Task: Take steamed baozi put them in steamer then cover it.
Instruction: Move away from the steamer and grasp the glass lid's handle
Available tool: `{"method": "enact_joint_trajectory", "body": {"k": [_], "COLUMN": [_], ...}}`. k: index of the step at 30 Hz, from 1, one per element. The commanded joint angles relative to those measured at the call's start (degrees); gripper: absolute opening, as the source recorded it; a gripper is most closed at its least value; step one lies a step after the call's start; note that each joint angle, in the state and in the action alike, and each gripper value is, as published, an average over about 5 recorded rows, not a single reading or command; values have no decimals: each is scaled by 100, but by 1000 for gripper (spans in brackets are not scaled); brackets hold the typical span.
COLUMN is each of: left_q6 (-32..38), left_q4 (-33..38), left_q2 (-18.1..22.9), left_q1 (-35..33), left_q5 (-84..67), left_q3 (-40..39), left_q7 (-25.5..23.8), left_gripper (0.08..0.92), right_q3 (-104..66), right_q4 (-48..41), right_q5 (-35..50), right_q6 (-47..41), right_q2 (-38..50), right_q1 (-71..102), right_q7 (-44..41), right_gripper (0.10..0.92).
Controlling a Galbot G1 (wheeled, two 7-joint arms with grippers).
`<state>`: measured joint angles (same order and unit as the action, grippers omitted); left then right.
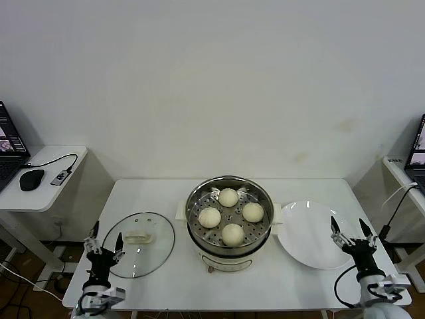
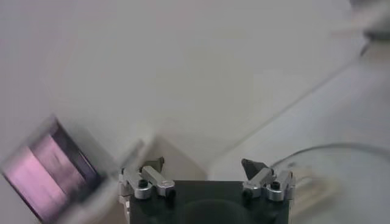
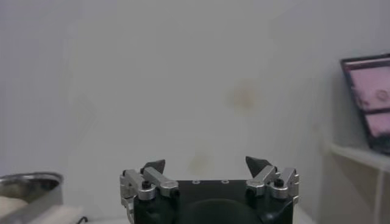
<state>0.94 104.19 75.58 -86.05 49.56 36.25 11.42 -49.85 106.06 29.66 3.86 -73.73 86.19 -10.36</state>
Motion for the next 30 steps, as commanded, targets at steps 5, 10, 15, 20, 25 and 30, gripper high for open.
{"method": "enact_joint_trajectory", "body": {"k": [5,10,15,20,25,30], "left_q6": [647,500,286,76,-66,-123], "left_q4": [-1015,-1241,-1405,-1450,-1447,-1539], "left_q2": [-524,-495,-451,-415,-431,-433], "left_q1": [299,372,604,778,887,1036], "left_q5": [1631,1786,1911,1930,1812,1853], "left_q3": [-332,-379,-377,-372,-413,-453], "left_q7": [-38,-100,-89,-39,-185,-328], "left_gripper": [823,823,823,823,823,823], "right_q3": [-120,-148,-152,-151,-153,-182], "right_q4": [154,174,198,212,203,206], "right_q5": [-130,-179,-209,-226,-261,-256], "right_q6": [137,139,175,193,235,234], "right_q2": [-341,-451,-466,-505,-540,-558], "right_q1": [223,202,254,262,286,290], "right_q7": [37,33,34,34,34,34], "right_gripper": [823,823,823,823,823,823]}}
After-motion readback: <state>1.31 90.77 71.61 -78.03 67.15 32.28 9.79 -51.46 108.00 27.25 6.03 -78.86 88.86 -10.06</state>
